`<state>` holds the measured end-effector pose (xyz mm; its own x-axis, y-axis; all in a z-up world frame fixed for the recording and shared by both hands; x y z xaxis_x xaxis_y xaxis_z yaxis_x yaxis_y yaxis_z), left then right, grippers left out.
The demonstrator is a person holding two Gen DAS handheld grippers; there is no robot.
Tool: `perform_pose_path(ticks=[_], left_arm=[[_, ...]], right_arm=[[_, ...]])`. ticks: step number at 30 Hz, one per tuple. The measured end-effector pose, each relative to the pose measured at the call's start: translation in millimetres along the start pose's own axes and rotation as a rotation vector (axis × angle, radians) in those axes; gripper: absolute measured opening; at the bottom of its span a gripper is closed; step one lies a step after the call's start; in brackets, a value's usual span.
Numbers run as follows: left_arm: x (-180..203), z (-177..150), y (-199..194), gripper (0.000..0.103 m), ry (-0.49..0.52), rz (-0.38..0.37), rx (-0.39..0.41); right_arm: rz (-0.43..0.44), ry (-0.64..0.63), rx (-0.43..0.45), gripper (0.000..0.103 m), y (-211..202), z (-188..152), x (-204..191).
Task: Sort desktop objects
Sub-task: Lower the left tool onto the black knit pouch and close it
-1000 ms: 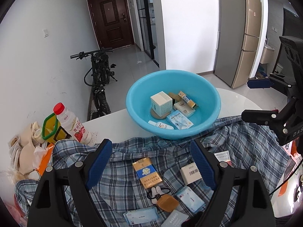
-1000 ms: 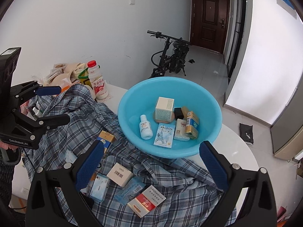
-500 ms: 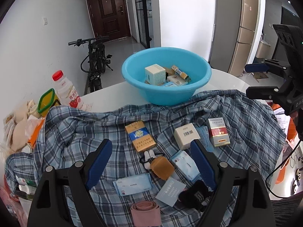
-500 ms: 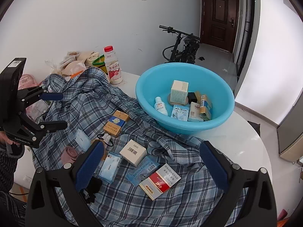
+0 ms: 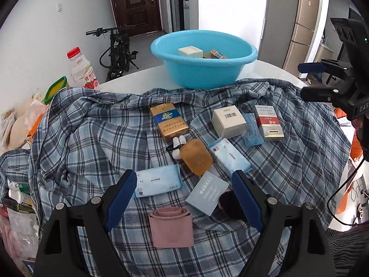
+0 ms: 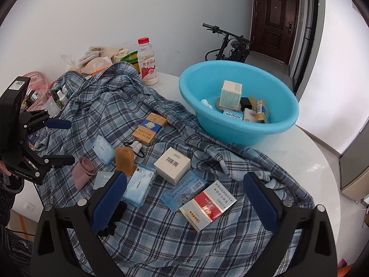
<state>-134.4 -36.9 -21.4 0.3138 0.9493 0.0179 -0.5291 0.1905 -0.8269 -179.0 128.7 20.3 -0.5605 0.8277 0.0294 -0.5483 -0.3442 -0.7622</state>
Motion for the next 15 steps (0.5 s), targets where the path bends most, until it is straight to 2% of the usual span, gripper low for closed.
perform_pose_path(ticks=[5,11,15], left_arm=[[4.5,-18.9,6.1,0.086,0.006,0.005,-0.017],[30.1,-38.5,16.4,0.086,0.077,-0.011,-0.026],[49.6,-51.6,30.0,0.086,0.091,-0.05,-0.063]], right_arm=[[0.017,-0.008,-0.03,0.1,11.3,-20.5,-9.6],[0.054,0.046,-0.071,0.1,25.6,-41.3,-9.5],[0.07,0.087,-0.097,0.1,33.2,-52.7,-6.7]])
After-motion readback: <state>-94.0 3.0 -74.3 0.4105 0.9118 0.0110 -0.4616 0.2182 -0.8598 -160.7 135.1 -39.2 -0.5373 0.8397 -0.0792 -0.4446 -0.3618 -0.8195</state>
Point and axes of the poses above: each gripper's, at about its wrist camera, not at the fingertips, and y roughly the way its jaws point, x to its right, z to its top, the point moved 9 cm from there along y, roughly the way its jaws point, and after that the axes turned 6 degrees about -y, right-handed, at the moved point
